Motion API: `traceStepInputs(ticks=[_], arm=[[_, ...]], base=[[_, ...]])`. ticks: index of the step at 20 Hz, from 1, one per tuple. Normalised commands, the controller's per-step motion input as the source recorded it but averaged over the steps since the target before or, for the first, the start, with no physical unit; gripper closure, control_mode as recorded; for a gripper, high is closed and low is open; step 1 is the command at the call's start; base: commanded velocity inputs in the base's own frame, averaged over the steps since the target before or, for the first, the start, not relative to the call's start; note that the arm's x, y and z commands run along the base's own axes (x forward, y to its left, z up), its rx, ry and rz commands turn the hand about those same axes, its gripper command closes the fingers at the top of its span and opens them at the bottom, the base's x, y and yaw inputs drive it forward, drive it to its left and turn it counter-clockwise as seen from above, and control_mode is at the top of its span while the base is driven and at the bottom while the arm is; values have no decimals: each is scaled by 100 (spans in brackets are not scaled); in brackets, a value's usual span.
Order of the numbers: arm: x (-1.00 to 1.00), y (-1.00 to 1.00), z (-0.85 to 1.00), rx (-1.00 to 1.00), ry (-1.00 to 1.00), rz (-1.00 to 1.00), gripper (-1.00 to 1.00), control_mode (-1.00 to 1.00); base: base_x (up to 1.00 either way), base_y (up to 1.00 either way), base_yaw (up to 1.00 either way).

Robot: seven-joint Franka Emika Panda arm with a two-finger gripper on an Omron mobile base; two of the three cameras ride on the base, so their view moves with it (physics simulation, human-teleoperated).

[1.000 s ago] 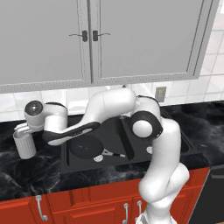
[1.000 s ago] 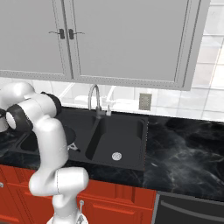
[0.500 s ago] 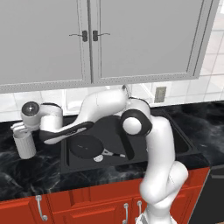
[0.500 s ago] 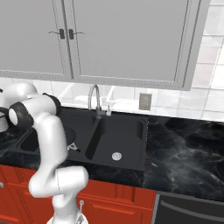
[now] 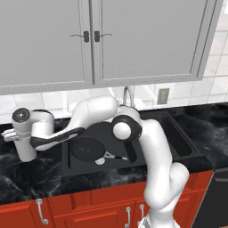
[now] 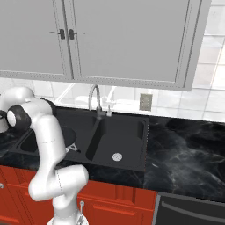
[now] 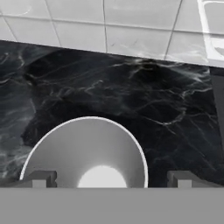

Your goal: Place the pan in the left basin and the glass cup in the right basin of the sink.

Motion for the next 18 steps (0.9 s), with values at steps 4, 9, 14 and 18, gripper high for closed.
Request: traceStepInputs(ticks=[4, 9, 14, 18], arm=[[-40, 13, -71, 0, 10, 0, -100, -100], [-27, 0, -58, 0, 9, 0, -100, -100], [-1, 0, -22, 0, 3, 0, 100, -100], [0, -18, -1, 0, 0, -4, 100, -100]], base=[[0, 0, 0], [0, 0, 0], [0, 0, 0], [0, 0, 0]])
